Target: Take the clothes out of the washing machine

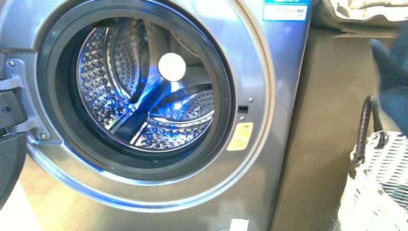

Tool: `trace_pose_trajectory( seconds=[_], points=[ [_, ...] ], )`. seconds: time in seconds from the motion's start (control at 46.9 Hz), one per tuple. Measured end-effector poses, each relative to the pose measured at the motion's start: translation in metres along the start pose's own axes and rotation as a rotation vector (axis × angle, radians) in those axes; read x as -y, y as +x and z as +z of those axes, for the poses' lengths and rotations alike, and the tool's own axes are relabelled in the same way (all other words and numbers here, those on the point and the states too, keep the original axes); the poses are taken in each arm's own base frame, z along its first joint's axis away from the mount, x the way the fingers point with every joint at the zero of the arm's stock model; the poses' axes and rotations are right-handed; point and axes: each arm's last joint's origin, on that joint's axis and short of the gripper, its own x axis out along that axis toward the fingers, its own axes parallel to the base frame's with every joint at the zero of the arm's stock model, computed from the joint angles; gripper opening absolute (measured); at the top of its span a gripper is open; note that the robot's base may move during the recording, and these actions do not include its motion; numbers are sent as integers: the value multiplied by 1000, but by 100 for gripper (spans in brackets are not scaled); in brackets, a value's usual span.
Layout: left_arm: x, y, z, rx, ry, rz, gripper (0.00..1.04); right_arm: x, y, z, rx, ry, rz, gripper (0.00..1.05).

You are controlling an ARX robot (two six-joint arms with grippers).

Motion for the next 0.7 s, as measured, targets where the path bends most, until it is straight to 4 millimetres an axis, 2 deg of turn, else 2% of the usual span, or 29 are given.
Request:
trace_pose_trajectory(
  seconds=[0.064, 0.128, 0.149, 0.17, 0.213, 0.277, 0.32, 0.405, 0.469, 0.533, 0.575, 0.618, 0.639, 0.703],
  points=[
    [0, 0, 0, 0, -1, 0, 102, 10, -11, -5, -42, -19, -29, 9],
    [0, 0, 0, 0, -1, 0, 93, 20, -22, -13, -93, -35, -59, 9],
    [0, 0, 0, 0, -1, 0, 93, 23, -26, -17, -111, -40, -68, 9],
    [0, 0, 0, 0, -1, 0, 88, 26, -30, -20, -128, -42, -76, 9],
    [0, 0, 0, 0, -2, 1, 87, 32, -37, -28, -161, -48, -90, 9],
    [0, 0, 0, 0, -2, 0, 90, 39, -48, -43, -218, -44, -111, 9],
    [0, 0, 0, 0, 2, 0, 103, 47, -59, -61, -281, -26, -124, 9],
    [0, 0, 0, 0, 2, 0, 103, 57, -79, -102, -404, 26, -151, 9],
    [0, 0, 0, 0, 0, 0, 90, 60, -89, -123, -458, 60, -160, 9],
    [0, 0, 0, 0, 0, 0, 87, 60, -100, -149, -518, 95, -169, 9],
    [0, 0, 0, 0, 0, 0, 90, 59, -107, -165, -554, 112, -170, 9],
    [0, 0, 0, 0, 0, 0, 103, 57, -116, -186, -599, 128, -174, 9],
    [0, 0, 0, 0, -1, 0, 103, 55, -122, -200, -623, 140, -177, 9],
    [0, 0, 0, 0, 2, 0, 103, 52, -135, -231, -687, 153, -192, 19]
  ],
)
